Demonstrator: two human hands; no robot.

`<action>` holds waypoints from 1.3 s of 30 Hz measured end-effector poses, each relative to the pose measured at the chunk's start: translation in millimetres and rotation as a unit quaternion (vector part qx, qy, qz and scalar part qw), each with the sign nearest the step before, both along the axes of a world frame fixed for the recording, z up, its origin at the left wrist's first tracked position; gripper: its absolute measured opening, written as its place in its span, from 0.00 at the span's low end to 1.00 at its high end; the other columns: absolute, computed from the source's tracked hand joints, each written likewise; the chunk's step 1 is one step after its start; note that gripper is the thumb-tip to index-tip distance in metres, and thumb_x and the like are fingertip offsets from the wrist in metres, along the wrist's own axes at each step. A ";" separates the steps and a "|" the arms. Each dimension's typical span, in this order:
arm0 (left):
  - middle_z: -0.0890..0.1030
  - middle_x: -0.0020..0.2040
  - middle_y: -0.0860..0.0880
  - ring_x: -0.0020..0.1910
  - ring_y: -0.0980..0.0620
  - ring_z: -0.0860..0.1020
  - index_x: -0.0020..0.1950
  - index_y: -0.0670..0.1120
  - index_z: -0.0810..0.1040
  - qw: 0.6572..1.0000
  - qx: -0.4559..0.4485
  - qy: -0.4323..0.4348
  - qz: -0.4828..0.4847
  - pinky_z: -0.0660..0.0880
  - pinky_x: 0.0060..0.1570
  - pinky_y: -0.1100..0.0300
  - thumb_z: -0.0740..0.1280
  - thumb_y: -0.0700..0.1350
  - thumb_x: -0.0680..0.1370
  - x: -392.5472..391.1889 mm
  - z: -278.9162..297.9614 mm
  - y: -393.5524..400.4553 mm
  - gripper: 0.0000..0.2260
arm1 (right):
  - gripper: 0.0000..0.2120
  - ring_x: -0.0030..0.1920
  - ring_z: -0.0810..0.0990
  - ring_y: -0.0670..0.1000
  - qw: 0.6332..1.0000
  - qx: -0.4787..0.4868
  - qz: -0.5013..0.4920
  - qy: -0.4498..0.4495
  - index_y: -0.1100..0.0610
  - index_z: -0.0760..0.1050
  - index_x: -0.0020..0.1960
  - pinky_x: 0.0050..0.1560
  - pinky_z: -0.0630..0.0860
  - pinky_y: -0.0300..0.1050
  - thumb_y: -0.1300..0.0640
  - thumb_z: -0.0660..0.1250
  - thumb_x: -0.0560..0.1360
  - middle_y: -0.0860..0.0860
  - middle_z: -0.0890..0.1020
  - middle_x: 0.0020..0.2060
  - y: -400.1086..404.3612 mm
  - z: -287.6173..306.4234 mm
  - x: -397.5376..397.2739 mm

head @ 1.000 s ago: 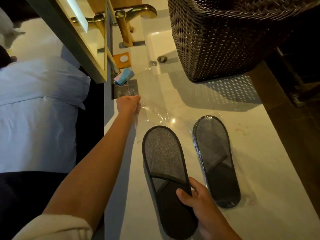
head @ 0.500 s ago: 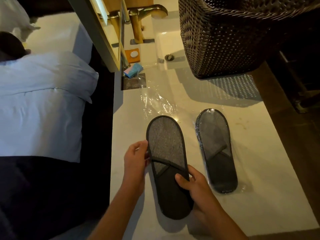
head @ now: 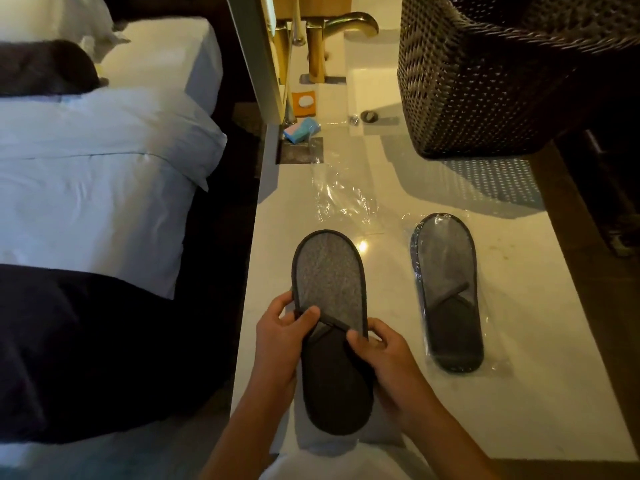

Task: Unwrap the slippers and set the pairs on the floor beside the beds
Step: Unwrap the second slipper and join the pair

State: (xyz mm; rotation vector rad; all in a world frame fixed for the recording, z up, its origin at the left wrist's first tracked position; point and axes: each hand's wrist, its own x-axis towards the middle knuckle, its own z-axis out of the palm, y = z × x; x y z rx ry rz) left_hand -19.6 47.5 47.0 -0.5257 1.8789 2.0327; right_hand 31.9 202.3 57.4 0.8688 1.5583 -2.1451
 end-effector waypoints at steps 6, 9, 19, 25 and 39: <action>0.86 0.50 0.54 0.50 0.55 0.86 0.53 0.71 0.74 0.999 -0.048 0.019 0.004 0.84 0.44 0.55 0.74 0.47 0.74 -0.1 -17.5 -15.5 0.19 | 0.02 0.46 0.83 0.52 0.964 0.243 0.078 0.071 0.50 0.77 0.49 0.49 0.84 0.54 0.53 0.66 0.78 0.52 0.82 0.44 3.2 1.8 -28.6; 0.85 0.44 0.59 0.45 0.62 0.85 0.52 0.71 0.72 0.994 -0.106 0.032 0.003 0.81 0.36 0.66 0.74 0.46 0.75 -1.5 -33.6 -23.9 0.20 | 0.05 0.43 0.82 0.52 0.944 0.301 0.127 0.047 0.54 0.75 0.51 0.46 0.84 0.52 0.53 0.67 0.77 0.53 0.81 0.41 -6.9 -8.2 -34.2; 0.72 0.40 0.65 0.36 0.69 0.73 0.61 0.51 0.75 0.931 -0.356 0.057 -0.049 0.65 0.28 0.85 0.75 0.48 0.72 0.0 -61.0 -25.2 0.19 | 0.07 0.38 0.74 0.47 0.850 0.487 0.197 0.030 0.56 0.73 0.51 0.28 0.61 0.34 0.53 0.67 0.78 0.48 0.76 0.40 -29.8 -36.6 -33.5; 0.79 0.47 0.57 0.39 0.66 0.77 0.62 0.49 0.76 0.923 -0.375 0.058 -0.065 0.67 0.28 0.84 0.75 0.49 0.73 0.7 -68.3 -27.7 0.20 | 0.09 0.41 0.75 0.47 0.815 0.531 0.229 0.037 0.56 0.73 0.54 0.34 0.64 0.36 0.52 0.67 0.79 0.52 0.80 0.45 -33.5 -36.1 -33.3; 0.78 0.55 0.55 0.48 0.58 0.80 0.64 0.57 0.72 0.980 -0.175 0.092 -0.028 0.83 0.47 0.53 0.69 0.42 0.76 -29.6 19.3 40.9 0.19 | 0.05 0.40 0.77 0.37 0.910 0.410 0.001 0.069 0.48 0.76 0.53 0.29 0.72 0.23 0.57 0.66 0.79 0.39 0.77 0.39 79.9 5.0 -26.7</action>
